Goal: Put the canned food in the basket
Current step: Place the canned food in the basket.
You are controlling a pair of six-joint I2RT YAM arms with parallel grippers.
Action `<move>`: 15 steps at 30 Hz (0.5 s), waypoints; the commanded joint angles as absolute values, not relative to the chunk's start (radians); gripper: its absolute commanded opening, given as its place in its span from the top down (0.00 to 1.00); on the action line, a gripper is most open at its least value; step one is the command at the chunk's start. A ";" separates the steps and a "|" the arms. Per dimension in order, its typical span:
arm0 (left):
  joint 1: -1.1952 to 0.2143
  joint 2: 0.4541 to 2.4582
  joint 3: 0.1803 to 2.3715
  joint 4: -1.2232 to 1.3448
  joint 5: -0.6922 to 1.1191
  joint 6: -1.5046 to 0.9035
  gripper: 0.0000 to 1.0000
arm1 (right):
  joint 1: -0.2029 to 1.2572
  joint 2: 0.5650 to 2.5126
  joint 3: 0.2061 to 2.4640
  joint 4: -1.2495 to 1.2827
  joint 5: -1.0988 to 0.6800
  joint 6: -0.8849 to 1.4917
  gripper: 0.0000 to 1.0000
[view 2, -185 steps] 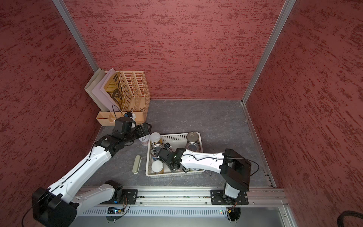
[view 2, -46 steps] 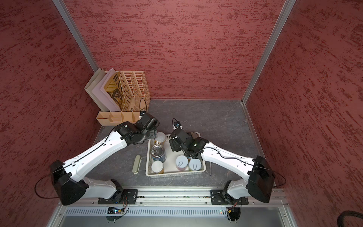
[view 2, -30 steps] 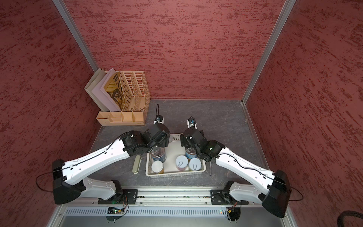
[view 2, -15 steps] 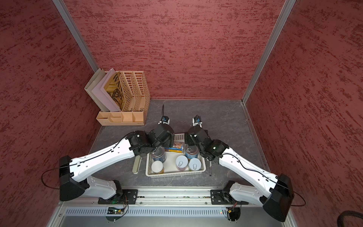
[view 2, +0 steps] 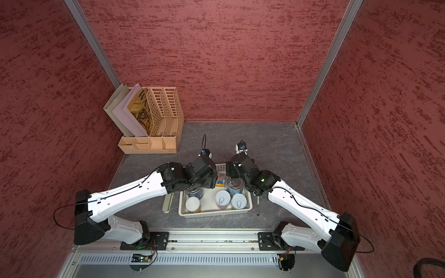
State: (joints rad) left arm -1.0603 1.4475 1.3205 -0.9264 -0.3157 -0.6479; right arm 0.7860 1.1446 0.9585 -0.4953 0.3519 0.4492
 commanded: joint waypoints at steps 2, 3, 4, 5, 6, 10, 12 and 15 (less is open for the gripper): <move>-1.065 1.501 1.330 -0.932 -0.301 -0.712 0.64 | 0.774 1.149 0.956 -0.463 0.321 0.456 0.15; -1.066 1.506 1.321 -0.927 -0.301 -0.720 0.64 | 0.774 1.147 0.956 -0.463 0.319 0.456 0.15; -1.066 1.508 1.314 -0.923 -0.303 -0.727 0.64 | 0.775 1.147 0.957 -0.463 0.316 0.454 0.15; -1.066 1.510 1.304 -0.914 -0.305 -0.731 0.64 | 0.774 1.147 0.956 -0.463 0.313 0.455 0.15; -1.066 1.511 1.293 -0.904 -0.303 -0.733 0.64 | 0.773 1.149 0.956 -0.462 0.310 0.454 0.15; -1.061 1.515 1.261 -0.890 -0.324 -0.755 0.64 | 0.774 1.155 0.957 -0.462 0.300 0.454 0.15; -1.057 1.510 1.240 -0.875 -0.339 -0.763 0.64 | 0.774 1.156 0.958 -0.461 0.296 0.454 0.15; -1.045 1.516 1.215 -0.851 -0.320 -0.764 0.64 | 0.774 1.160 0.957 -0.460 0.293 0.455 0.15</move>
